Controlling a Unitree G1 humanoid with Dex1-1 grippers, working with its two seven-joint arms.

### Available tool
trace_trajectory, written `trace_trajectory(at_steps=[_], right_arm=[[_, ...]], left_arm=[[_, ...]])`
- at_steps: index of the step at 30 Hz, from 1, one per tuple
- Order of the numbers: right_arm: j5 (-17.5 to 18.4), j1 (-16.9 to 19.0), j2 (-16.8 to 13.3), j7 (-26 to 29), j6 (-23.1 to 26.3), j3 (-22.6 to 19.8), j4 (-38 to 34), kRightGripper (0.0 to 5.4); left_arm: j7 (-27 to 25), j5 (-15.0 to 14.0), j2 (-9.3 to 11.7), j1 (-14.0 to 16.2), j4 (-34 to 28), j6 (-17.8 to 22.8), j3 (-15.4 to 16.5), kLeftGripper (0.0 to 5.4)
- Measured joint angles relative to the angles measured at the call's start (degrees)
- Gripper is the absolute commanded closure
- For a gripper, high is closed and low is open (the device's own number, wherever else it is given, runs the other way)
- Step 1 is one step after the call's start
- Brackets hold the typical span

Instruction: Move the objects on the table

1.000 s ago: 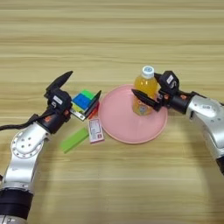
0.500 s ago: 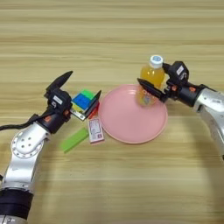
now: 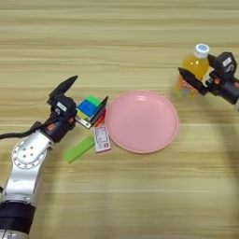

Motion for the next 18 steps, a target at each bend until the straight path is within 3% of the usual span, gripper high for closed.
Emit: trace_trajectory(at_steps=[6,18], right_arm=[[-0.2,0.0,0.0,-0.7,-2.0,-0.4,4.9,1.78],[-4.4,0.2,0.3,-2.4,-8.7,0.8,12.0,1.79]], left_arm=[[0.0,0.0,0.0,0.0,0.0,0.0,0.0,0.0],[0.0,0.0,0.0,0.0,0.0,-0.1,0.1,0.0]])
